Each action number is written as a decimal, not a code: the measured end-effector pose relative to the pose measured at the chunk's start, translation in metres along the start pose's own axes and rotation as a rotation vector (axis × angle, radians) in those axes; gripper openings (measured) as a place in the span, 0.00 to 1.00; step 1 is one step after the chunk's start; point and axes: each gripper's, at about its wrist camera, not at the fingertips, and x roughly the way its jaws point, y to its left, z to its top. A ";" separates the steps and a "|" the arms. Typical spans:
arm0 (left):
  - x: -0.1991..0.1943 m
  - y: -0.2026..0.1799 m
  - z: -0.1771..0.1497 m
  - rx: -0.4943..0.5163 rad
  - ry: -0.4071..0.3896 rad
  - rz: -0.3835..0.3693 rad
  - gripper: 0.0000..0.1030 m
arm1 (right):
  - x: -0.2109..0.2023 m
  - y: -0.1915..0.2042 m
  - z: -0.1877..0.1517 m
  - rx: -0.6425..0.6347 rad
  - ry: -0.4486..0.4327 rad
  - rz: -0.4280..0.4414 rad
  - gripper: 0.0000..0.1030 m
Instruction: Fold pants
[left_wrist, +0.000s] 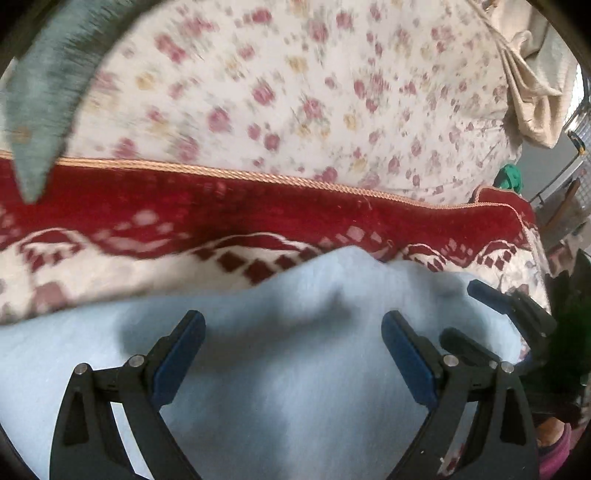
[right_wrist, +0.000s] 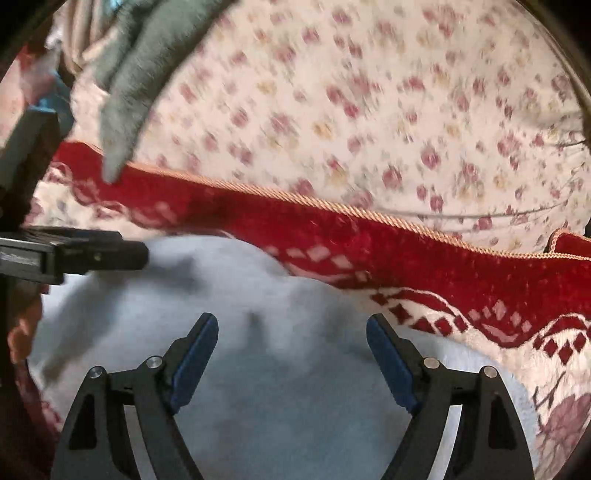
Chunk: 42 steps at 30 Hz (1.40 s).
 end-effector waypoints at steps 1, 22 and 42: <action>-0.009 0.000 -0.006 0.010 -0.014 0.020 0.93 | -0.005 0.008 -0.003 0.009 -0.032 0.036 0.84; -0.125 0.085 -0.115 -0.154 -0.151 0.254 0.93 | 0.000 0.167 -0.043 0.049 0.060 0.369 0.84; -0.175 0.231 -0.202 -0.620 -0.215 0.195 1.00 | 0.107 0.322 0.075 -0.455 0.216 0.625 0.85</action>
